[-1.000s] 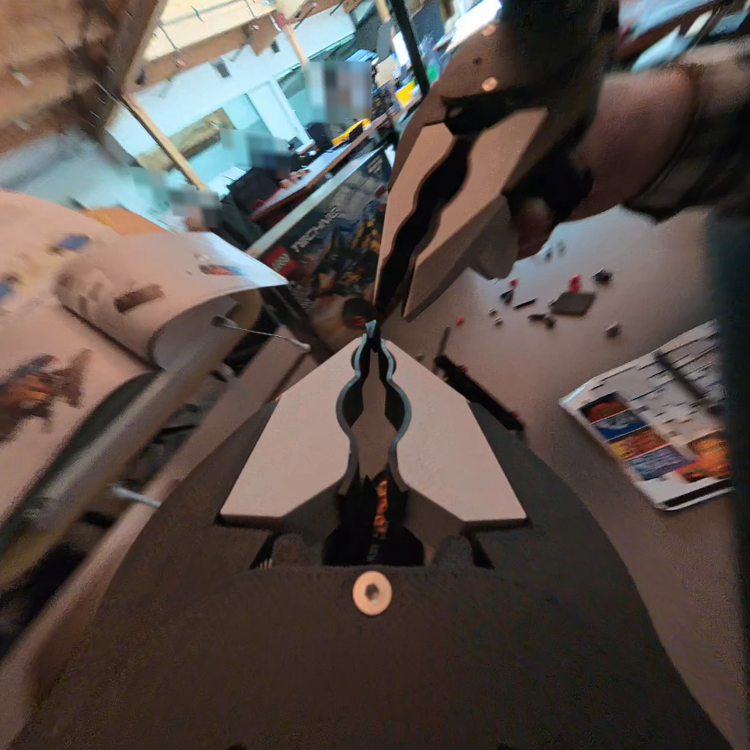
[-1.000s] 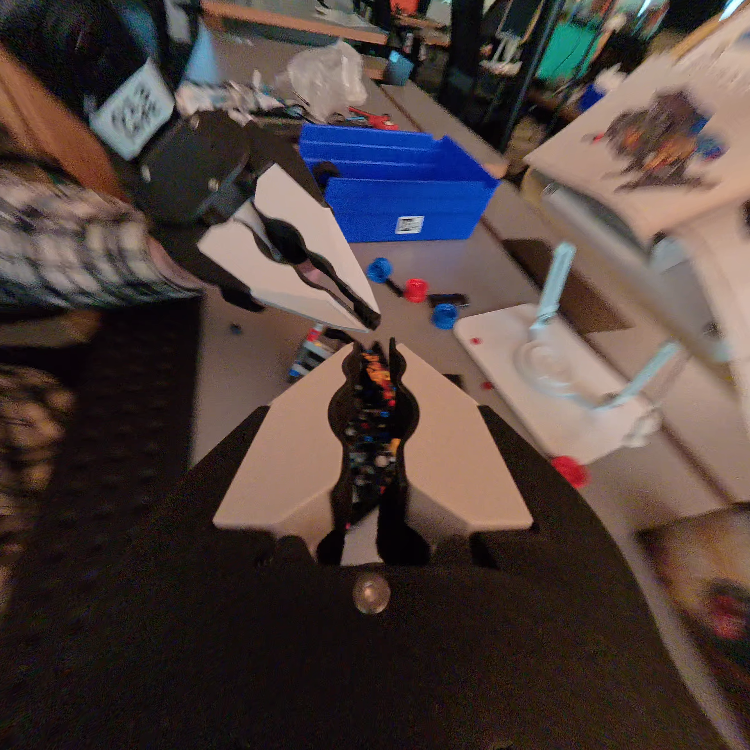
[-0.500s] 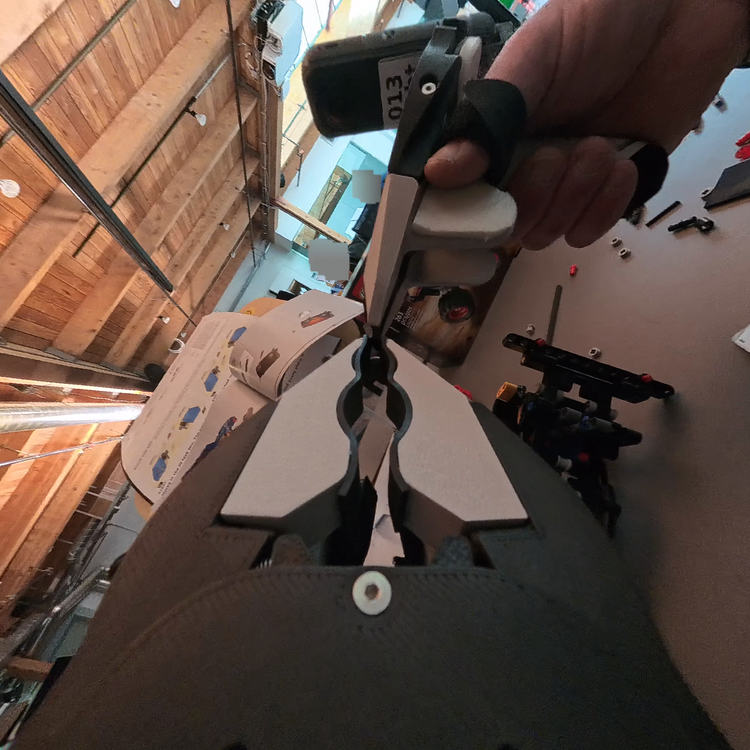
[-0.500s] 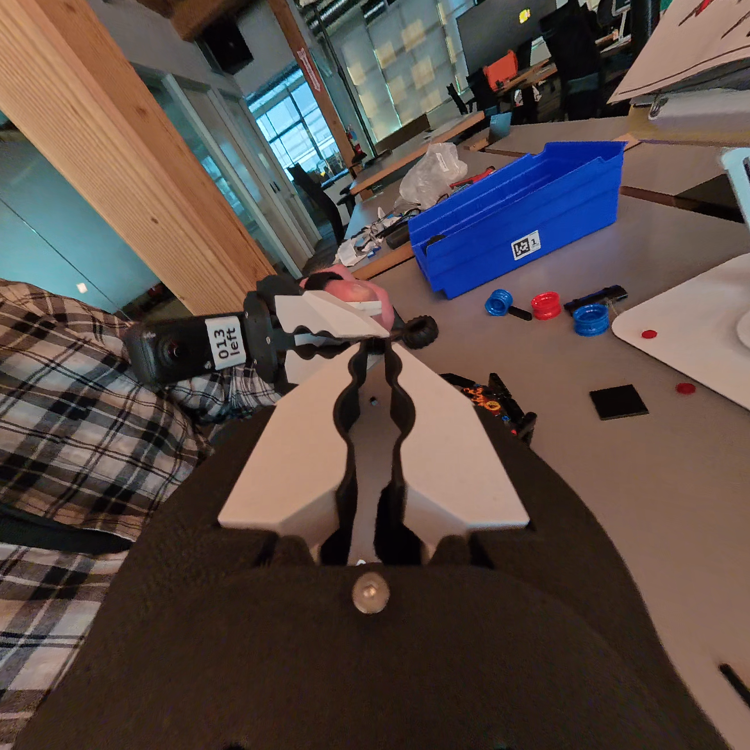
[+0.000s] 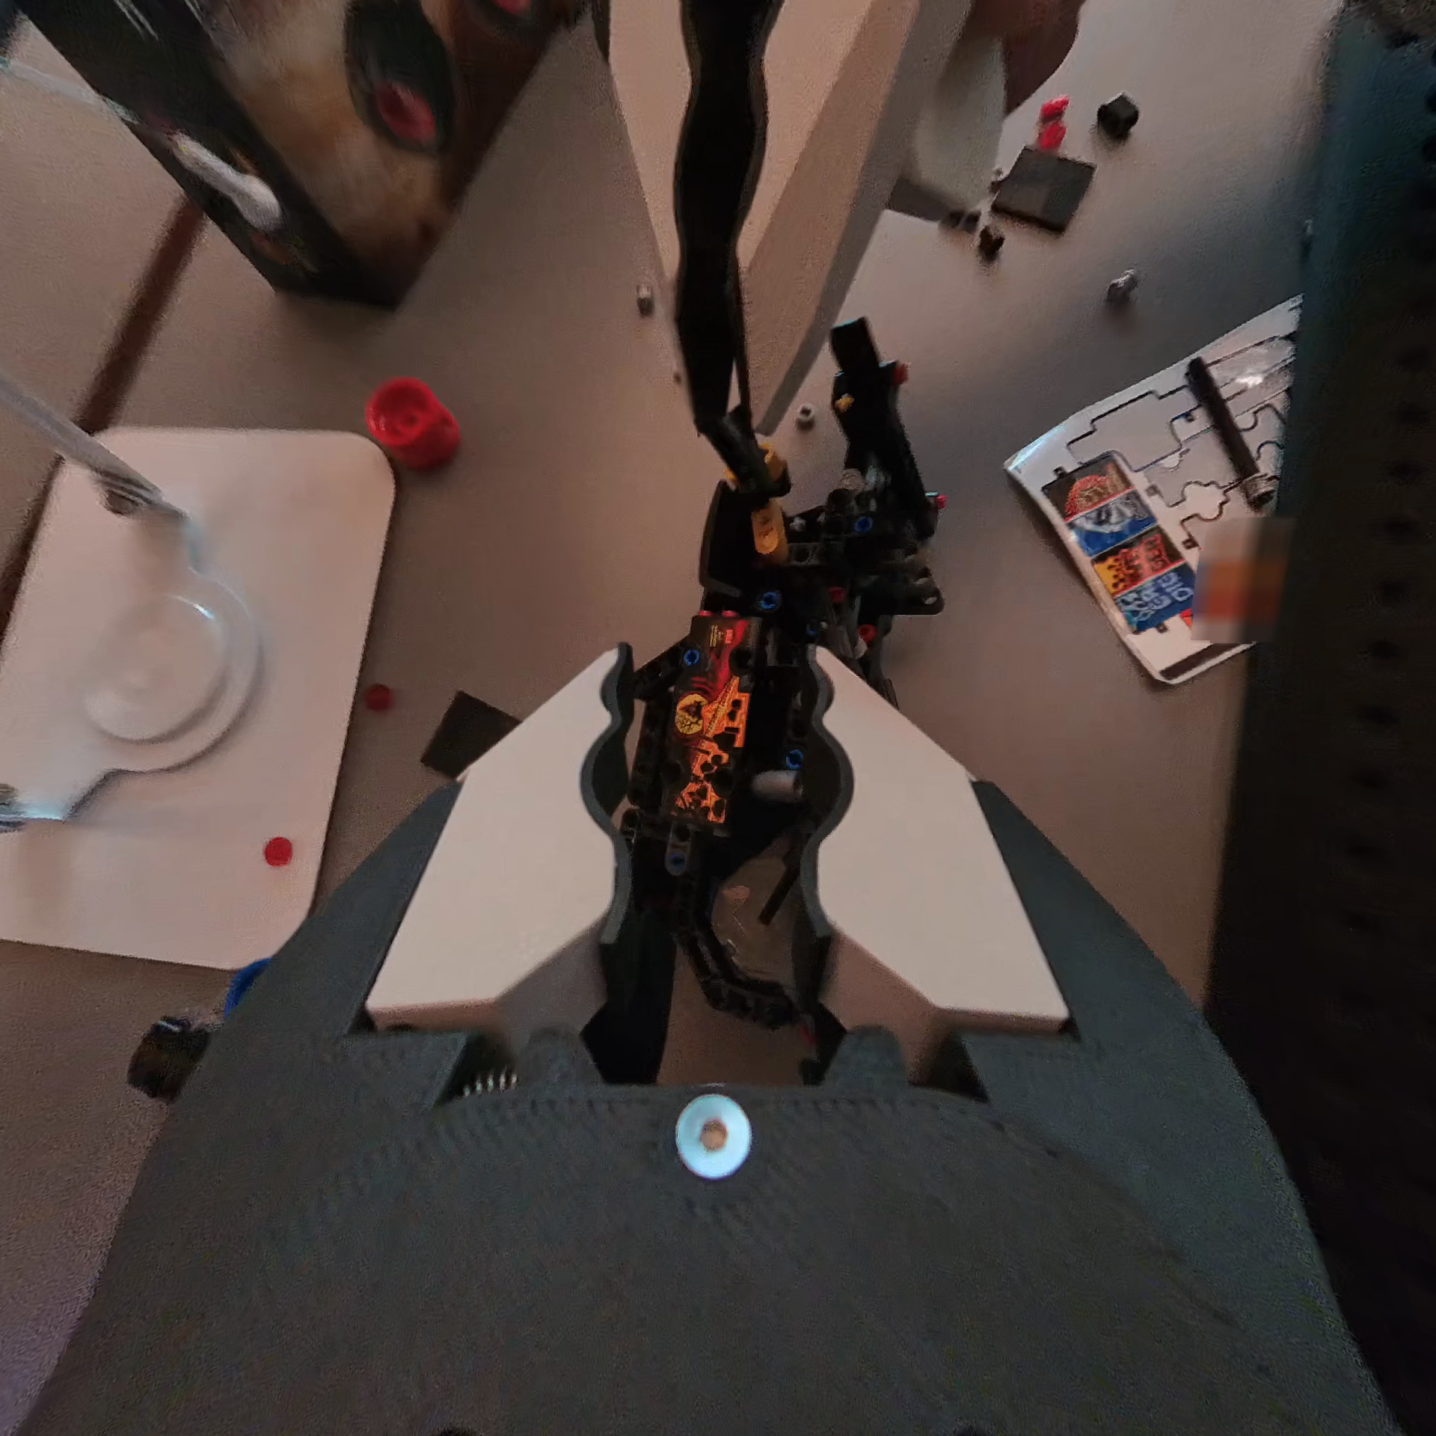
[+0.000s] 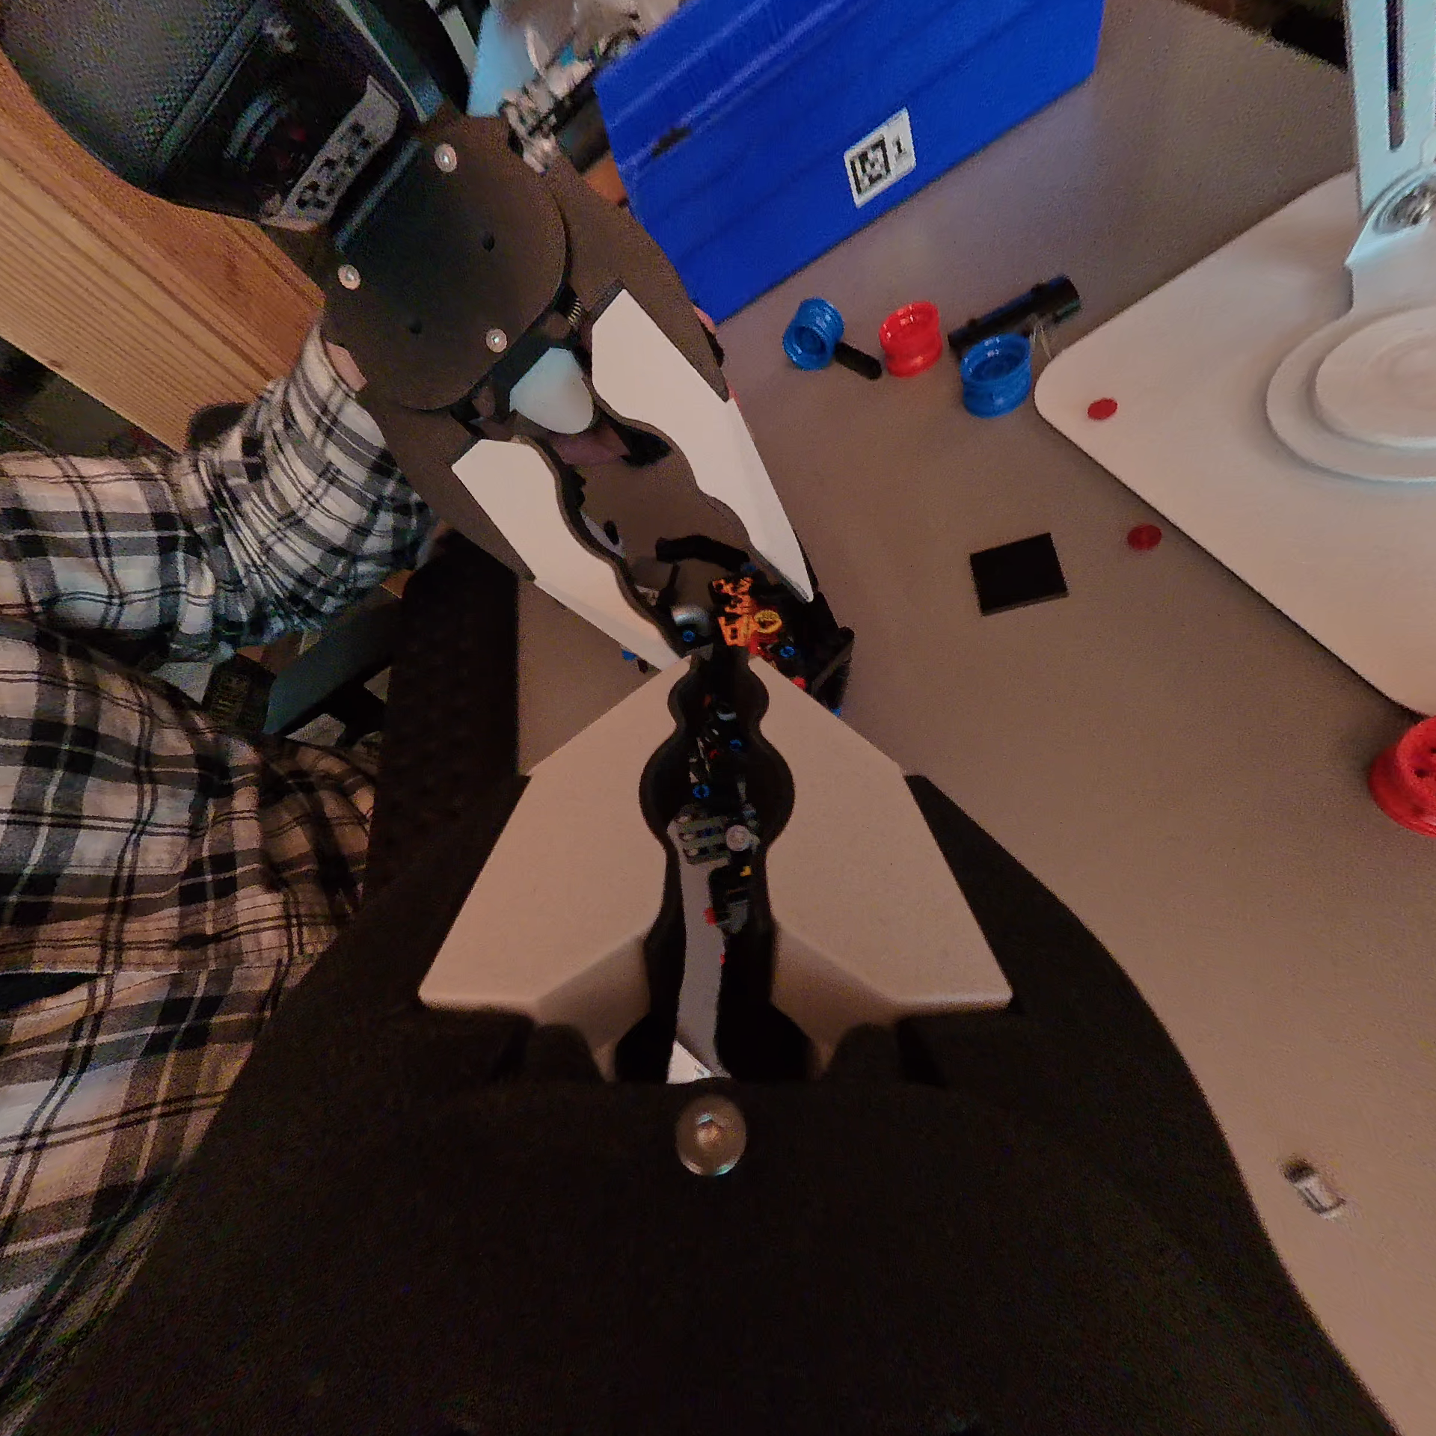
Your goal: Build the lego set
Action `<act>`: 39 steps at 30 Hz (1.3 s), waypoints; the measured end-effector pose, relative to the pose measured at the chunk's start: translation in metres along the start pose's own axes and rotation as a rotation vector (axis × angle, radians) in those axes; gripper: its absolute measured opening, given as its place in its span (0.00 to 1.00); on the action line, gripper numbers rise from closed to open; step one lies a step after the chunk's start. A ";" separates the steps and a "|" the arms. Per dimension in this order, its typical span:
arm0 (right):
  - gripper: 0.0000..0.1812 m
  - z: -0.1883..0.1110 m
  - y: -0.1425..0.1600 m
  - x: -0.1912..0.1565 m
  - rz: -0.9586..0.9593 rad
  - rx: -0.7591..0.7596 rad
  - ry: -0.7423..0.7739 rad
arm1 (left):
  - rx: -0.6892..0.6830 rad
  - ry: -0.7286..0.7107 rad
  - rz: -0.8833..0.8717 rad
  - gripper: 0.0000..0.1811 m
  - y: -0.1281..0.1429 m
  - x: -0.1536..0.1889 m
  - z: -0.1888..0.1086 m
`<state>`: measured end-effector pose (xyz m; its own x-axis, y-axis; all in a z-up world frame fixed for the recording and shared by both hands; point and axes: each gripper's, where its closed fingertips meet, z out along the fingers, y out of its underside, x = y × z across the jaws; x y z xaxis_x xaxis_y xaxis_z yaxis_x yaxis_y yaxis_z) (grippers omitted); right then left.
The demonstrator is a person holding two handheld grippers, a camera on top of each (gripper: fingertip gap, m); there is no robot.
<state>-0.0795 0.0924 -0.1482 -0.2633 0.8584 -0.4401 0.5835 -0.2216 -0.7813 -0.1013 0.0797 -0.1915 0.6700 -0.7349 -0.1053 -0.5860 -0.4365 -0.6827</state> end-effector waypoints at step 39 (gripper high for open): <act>0.03 0.004 0.033 -0.009 0.001 -0.351 -0.078 | 0.079 -0.592 0.491 0.12 -0.024 0.021 0.005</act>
<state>-0.0611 0.0755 -0.1721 -0.3122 0.8176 -0.4838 0.8084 -0.0388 -0.5873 -0.0708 0.0771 -0.1809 0.4864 -0.4251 -0.7633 -0.8597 -0.0773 -0.5048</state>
